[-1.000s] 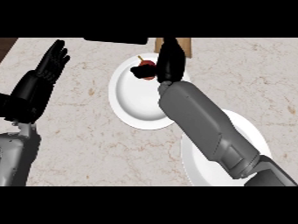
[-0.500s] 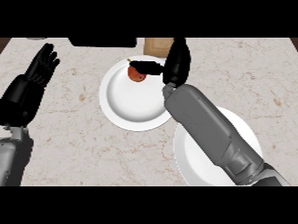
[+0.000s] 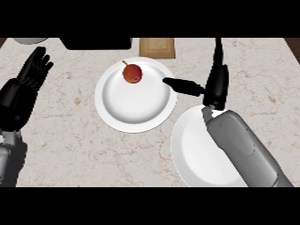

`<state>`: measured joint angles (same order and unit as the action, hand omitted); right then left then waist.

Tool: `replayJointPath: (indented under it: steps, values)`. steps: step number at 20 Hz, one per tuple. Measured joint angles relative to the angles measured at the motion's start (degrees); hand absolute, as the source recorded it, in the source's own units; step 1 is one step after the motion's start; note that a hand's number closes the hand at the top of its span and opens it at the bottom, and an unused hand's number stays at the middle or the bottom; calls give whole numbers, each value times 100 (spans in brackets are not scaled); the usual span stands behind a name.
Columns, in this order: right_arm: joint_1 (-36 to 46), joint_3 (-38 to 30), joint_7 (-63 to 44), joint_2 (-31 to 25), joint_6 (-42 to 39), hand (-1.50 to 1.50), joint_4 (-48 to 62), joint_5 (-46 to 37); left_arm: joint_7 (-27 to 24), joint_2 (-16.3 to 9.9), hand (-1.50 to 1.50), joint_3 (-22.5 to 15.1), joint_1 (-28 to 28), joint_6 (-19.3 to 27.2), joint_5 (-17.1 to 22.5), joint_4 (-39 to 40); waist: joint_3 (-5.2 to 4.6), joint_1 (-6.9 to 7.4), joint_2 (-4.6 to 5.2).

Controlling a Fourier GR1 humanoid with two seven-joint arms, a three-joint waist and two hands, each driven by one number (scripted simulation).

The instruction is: Pick the pear from the plate and place it in the plate

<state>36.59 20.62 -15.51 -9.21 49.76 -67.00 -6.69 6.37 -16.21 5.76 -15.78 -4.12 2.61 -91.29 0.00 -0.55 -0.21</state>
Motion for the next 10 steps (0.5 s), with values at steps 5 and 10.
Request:
replayJointPath:
  steps: [5,10]
  values:
    - [-1196,6,-40,-681,-386,-150,-1403,6,27,9,0,75,22,-31,36,-20,-1,-35,-6]
    - [-2090,-249,71,-1012,-791,-150,-2270,22,111,32,0,98,26,-86,13,-120,-1,0,5]
